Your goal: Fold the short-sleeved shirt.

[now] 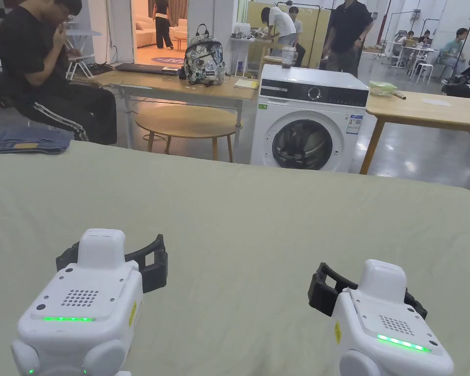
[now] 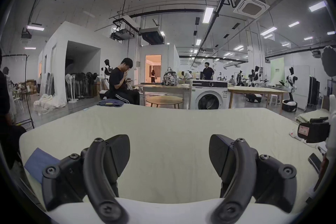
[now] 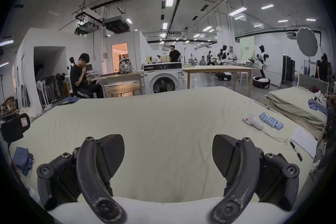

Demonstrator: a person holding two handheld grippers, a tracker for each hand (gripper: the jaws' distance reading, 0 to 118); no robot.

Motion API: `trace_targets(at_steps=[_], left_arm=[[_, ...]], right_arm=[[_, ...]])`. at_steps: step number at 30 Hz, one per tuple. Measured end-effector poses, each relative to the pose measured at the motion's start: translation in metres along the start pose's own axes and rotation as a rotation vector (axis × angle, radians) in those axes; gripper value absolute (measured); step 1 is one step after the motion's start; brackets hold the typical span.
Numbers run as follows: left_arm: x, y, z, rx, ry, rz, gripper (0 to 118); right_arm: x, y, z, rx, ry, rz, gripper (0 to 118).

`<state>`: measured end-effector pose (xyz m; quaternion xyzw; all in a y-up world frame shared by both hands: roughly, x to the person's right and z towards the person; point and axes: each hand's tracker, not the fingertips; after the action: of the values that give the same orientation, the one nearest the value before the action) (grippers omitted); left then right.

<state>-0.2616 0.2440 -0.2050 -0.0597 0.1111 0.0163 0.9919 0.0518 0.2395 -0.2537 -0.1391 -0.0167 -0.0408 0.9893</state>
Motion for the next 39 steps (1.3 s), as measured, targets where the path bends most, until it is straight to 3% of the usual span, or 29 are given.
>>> trace_targets(at_steps=[26,31,36,39], left_arm=[[-0.009,0.001,0.001,-0.023,0.001,-0.015,91],[-0.009,-0.002,-0.001,-0.031,-0.011,-0.016,91],[-0.010,-0.001,-0.003,-0.039,0.000,-0.048,91],[-0.010,-0.001,-0.003,-0.047,-0.012,-0.045,91]], right_arm=[[-0.009,0.007,0.000,-0.020,-0.021,0.001,101],[-0.011,0.004,-0.002,-0.035,-0.082,0.036,101],[-0.003,-0.009,-0.010,-0.056,-0.066,0.046,100],[0.003,-0.011,-0.015,-0.089,-0.037,0.014,100]])
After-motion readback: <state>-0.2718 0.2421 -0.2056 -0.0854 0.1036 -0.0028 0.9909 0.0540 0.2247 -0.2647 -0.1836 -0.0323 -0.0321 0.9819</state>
